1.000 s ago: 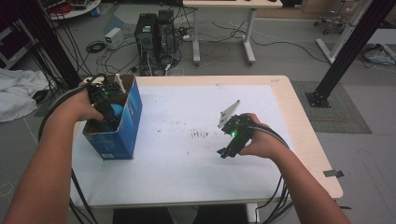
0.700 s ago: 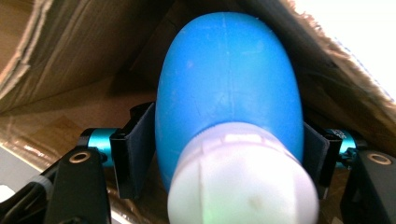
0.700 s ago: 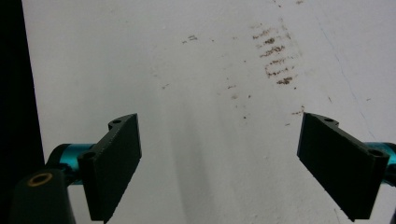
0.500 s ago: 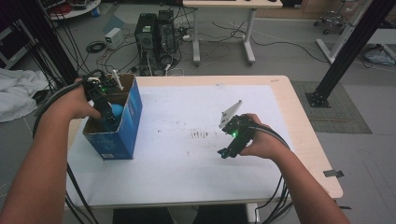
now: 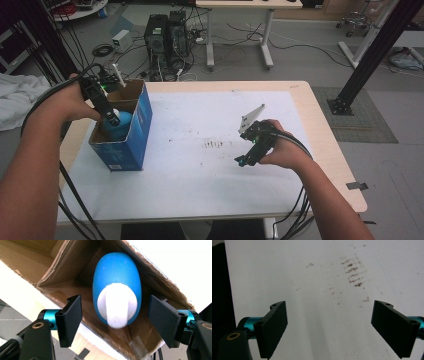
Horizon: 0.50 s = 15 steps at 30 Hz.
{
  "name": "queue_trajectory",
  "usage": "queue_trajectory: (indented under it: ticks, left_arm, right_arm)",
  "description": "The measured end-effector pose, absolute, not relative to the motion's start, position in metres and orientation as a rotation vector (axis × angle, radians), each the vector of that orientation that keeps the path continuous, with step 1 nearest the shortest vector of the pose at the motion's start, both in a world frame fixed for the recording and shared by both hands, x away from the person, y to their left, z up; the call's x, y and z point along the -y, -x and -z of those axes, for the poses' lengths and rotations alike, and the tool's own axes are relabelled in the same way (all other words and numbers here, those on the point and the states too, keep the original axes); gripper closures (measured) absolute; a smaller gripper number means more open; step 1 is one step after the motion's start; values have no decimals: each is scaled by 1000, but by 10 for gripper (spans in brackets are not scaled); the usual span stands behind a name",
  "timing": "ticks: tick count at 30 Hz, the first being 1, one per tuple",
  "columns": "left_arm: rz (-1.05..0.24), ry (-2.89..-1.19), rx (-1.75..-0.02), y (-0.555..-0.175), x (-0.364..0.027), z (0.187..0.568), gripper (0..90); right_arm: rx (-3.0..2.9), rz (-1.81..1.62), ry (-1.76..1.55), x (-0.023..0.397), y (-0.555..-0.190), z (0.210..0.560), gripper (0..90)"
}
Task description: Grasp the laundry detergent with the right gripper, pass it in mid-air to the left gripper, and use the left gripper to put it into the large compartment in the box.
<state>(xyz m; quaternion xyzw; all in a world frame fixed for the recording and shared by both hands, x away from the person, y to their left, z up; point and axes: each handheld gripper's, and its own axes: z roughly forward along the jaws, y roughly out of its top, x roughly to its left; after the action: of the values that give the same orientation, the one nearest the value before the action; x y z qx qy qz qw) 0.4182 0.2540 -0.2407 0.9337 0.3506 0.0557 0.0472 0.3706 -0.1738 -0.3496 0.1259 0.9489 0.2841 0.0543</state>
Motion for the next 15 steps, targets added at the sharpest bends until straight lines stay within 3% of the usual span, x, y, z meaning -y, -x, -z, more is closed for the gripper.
queue_trajectory:
  ticks: [15]
  left_arm:
    - [-207, -2865, -956, -406, -238, 212, 222]
  right_arm:
    - [-2876, -825, -390, 176, -367, 340, 128]
